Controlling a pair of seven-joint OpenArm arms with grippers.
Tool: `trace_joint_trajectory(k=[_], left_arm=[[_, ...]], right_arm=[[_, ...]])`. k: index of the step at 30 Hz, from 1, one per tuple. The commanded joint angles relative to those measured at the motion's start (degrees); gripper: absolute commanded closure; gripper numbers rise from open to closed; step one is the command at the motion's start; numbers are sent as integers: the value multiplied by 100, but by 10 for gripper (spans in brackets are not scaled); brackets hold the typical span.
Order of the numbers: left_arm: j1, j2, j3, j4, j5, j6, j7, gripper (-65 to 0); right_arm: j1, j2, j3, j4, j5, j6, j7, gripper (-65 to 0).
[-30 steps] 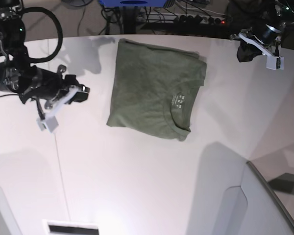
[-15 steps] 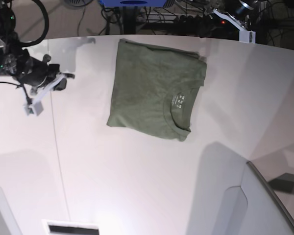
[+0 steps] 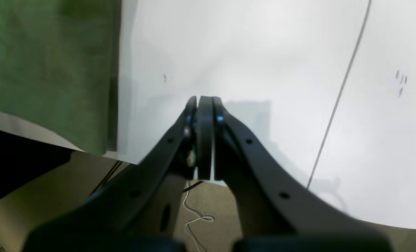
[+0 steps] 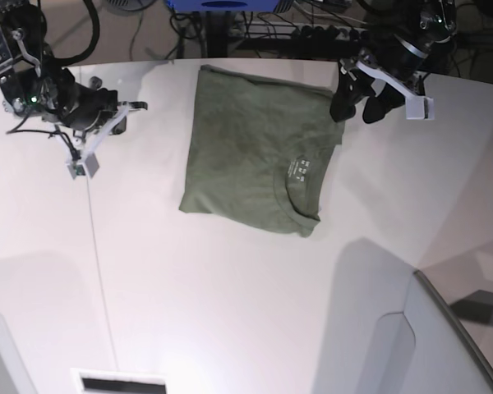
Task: Layout the t-shirt on the table in an organized manner, then fold the t-shirt properly
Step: 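Pinch the folded shirt's collar-side edge with the left gripper and straighten it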
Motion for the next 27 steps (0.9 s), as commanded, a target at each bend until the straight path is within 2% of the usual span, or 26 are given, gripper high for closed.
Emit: trace_joint_trajectory(k=[1, 8, 21, 23, 27], left_arm=[[-44, -42, -19, 23, -94, -76, -110, -441], [-395, -59, -27, -716, -94, -76, -110, -441], [-721, -68, 8, -1094, -94, -76, -102, -433], [-729, -68, 140, -1217, -94, -76, -102, -372], [-738, -86, 192, -1243, -85, -76, -110, -132]], right_arm=[[36, 65, 39, 90, 29, 16, 66, 0], [62, 83, 39, 81, 21, 16, 66, 0], [71, 74, 39, 81, -129, 16, 66, 0], [71, 74, 39, 81, -129, 16, 66, 0], [71, 83, 39, 81, -129, 16, 66, 0]])
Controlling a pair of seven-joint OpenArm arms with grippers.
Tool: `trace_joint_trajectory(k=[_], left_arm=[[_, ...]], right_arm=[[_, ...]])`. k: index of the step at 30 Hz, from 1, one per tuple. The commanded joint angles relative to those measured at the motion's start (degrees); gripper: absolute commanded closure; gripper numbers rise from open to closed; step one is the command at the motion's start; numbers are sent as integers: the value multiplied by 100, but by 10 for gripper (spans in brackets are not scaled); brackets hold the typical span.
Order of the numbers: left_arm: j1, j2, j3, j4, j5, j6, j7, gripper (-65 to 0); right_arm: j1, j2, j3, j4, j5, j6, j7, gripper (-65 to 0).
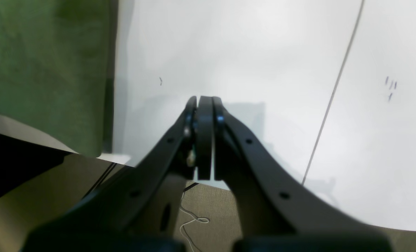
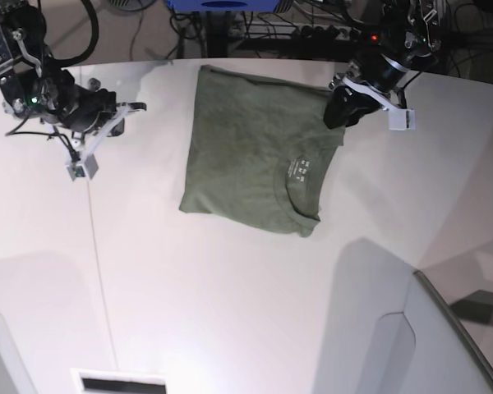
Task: Layout the t-shirt on the table in an organized manner, then fold the t-shirt properly
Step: 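Pinch the folded shirt's collar-side edge with the left gripper and straighten it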
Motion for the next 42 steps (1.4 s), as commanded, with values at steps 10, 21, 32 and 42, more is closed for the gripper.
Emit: trace_joint_trajectory(k=[10, 21, 32, 42], left_arm=[[69, -44, -28, 202, -133, -76, -108, 0], [614, 79, -28, 835, -142, -62, -99, 0], [798, 79, -72, 897, -142, -62, -99, 0], [798, 79, -37, 826, -107, -62, -99, 0]], right_arm=[[53, 79, 39, 29, 2, 16, 66, 0], [141, 52, 3, -306, 2, 16, 233, 0], [132, 52, -5, -306, 2, 16, 251, 0], [132, 43, -5, -306, 2, 16, 251, 0]])
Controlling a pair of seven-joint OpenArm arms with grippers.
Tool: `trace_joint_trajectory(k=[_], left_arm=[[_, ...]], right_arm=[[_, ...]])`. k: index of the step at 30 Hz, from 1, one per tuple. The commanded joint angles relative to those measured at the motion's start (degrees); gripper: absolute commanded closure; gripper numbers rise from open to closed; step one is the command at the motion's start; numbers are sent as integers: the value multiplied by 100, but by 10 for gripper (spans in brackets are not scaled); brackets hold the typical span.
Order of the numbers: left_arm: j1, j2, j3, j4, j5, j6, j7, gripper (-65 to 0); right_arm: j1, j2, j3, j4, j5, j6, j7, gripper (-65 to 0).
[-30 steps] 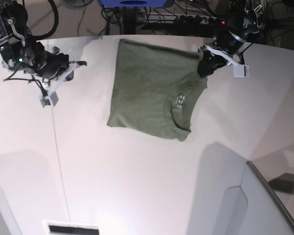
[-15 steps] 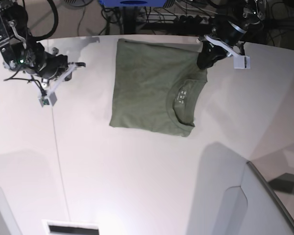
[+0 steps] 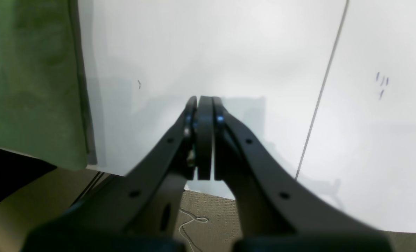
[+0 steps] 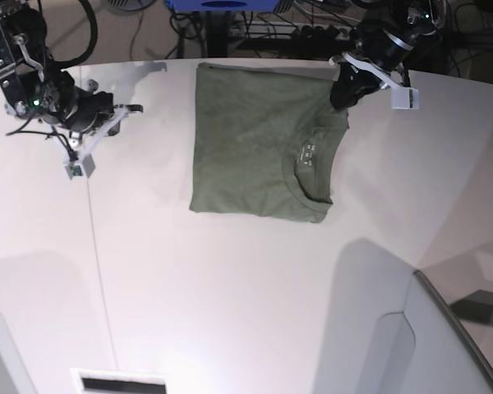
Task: Layout the t-shirt on the table in an organized manner, then fold the t-shirt properly
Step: 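Pinch the folded shirt's collar-side edge with the left gripper and straighten it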
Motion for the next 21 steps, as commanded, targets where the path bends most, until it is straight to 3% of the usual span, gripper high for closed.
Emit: trace_joint_trajectory(k=[1, 6, 7, 10, 14, 17, 21], left_arm=[[36, -35, -7, 13, -94, -67, -95, 0], [44, -52, -7, -84, -94, -67, -95, 0], [44, -52, -7, -84, -94, -67, -95, -35], [141, -52, -59, -75, -94, -67, -95, -227], [229, -52, -68, -75, -94, -67, -95, -405], [282, -52, -68, -4, -94, -67, -95, -469], [414, -44, -270, 365, -102, -58, -104, -472]], right_arm=[[38, 59, 25, 81, 39, 16, 74, 0], [38, 59, 25, 81, 39, 16, 74, 0], [38, 59, 25, 81, 39, 16, 74, 0], [38, 59, 25, 90, 39, 16, 74, 0], [38, 59, 25, 90, 39, 16, 74, 0], [38, 50, 25, 108, 39, 16, 74, 0], [38, -3, 16, 108, 39, 16, 74, 0]])
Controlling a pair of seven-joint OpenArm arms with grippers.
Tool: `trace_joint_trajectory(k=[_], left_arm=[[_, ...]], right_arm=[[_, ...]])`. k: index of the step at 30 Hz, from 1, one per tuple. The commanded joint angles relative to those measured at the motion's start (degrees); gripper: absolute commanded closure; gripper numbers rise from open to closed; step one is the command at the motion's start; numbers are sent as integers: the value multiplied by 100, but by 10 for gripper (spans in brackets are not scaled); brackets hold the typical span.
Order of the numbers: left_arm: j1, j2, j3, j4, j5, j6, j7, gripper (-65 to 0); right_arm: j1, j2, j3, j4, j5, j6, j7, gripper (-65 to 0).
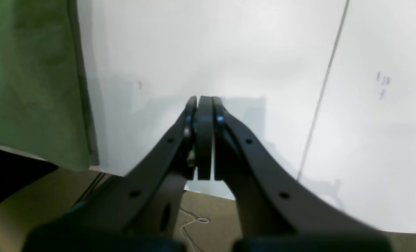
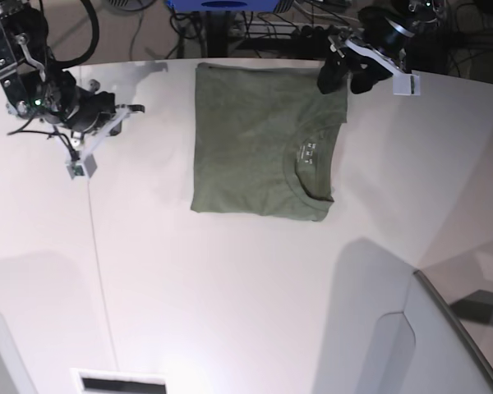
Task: Layout the t-shirt on the table in an organized manner, then fold the t-shirt properly
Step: 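Pinch the folded shirt's collar-side edge with the left gripper and straighten it, then tuck the shirt's hem edge under with the left gripper, squaring the fold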
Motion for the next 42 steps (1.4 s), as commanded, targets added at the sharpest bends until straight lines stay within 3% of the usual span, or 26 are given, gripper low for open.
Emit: trace_joint_trajectory(k=[1, 6, 11, 13, 18, 21, 25, 36, 38, 42], left_arm=[[46, -52, -241, 283, -122, -27, -152, -472], [-428, -105, -830, 687, -113, 439, -99, -472], [-1765, -597, -575, -465, -61, 474, 1202, -481], [-2187, -694, -346, -1115, -61, 465, 1422, -484], [-2714, -940, 419, -2179, -61, 465, 1404, -484], [-2740, -931, 674, -2196, -87, 421, 1369, -484], [-2705, -905, 902, -2223, -96, 70, 1123, -484], [-2934, -896, 1746, -2645, -69, 96, 789, -459], [-3083, -905, 1755, -2952, -69, 96, 789, -364], [-3198, -940, 1755, -3111, -61, 87, 798, 0]], right_arm=[[38, 54, 16, 106, 37, 16, 72, 0], [30, 45, 16, 79, 37, 16, 72, 0], [38, 36, 16, 88, 55, 16, 72, 0], [38, 36, 16, 88, 55, 16, 72, 0], [30, 36, 16, 88, 55, 16, 72, 0], [30, 36, 16, 88, 55, 16, 72, 0], [30, 36, 16, 79, 55, 16, 72, 0], [47, 36, 16, 79, 55, 16, 72, 0], [47, 36, 25, 79, 55, 16, 72, 0], [47, 36, 52, 79, 55, 16, 72, 0]])
